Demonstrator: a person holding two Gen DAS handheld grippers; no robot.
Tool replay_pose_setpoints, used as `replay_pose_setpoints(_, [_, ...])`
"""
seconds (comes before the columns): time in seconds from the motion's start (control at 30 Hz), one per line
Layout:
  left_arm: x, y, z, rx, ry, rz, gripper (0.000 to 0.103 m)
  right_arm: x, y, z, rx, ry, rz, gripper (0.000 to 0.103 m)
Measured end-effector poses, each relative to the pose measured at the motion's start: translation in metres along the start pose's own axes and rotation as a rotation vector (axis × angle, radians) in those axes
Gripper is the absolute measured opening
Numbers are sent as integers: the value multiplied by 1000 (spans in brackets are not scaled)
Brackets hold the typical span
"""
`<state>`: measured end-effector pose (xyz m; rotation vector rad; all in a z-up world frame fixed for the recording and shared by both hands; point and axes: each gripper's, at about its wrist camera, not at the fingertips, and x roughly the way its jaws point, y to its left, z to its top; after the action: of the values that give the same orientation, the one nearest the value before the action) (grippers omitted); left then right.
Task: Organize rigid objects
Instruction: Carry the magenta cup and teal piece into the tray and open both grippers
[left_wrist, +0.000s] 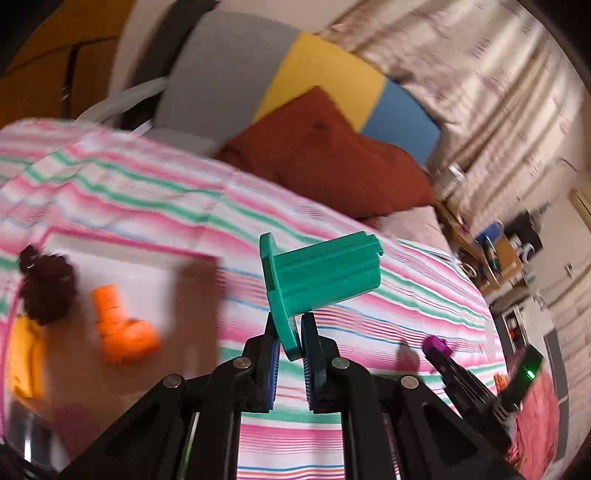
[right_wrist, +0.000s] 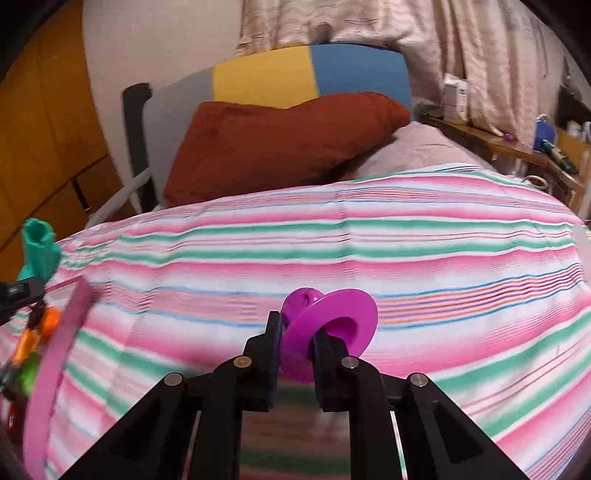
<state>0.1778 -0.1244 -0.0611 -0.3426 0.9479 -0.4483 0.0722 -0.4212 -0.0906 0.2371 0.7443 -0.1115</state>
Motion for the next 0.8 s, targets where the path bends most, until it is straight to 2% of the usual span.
replay_pose_setpoints(0.1, [7,35,2,-85,41,-3,10,-13,39,-1,-74,-9,60,15])
replay_pose_setpoints(0.23, [18,50,4,-89,69,-13,10,-31,85,5,-166,-36,124,15])
replay_pose_setpoints(0.27, [19,55,4,-96,71,4,11,-34,94,6,-179,-39,140,15])
replay_pose_setpoints(0.3, [18,59,3,-115,74,10,14,-37,104,7,-191,-39,158,15])
replay_pose_setpoints(0.33, [17,65,0,-145,79,-3,21,-41,115,8,-204,-38,180,15])
replay_pose_setpoints(0.43, [8,84,-7,-233,91,-28,30,-43,140,4,-231,-19,225,15])
replay_pose_setpoints(0.5, [-10,86,-11,-243,53,-43,35,-43,155,2,-240,-4,260,15])
replay_pose_setpoints(0.6, [-47,82,-18,-181,-50,-42,45,-40,181,-4,-262,23,309,15])
replay_pose_setpoints(0.7, [-85,82,-30,-133,-142,-24,46,-37,202,-9,-264,58,362,15])
replay_pose_setpoints(0.8, [-114,94,-46,-120,-197,50,46,-30,228,-12,-263,104,420,15])
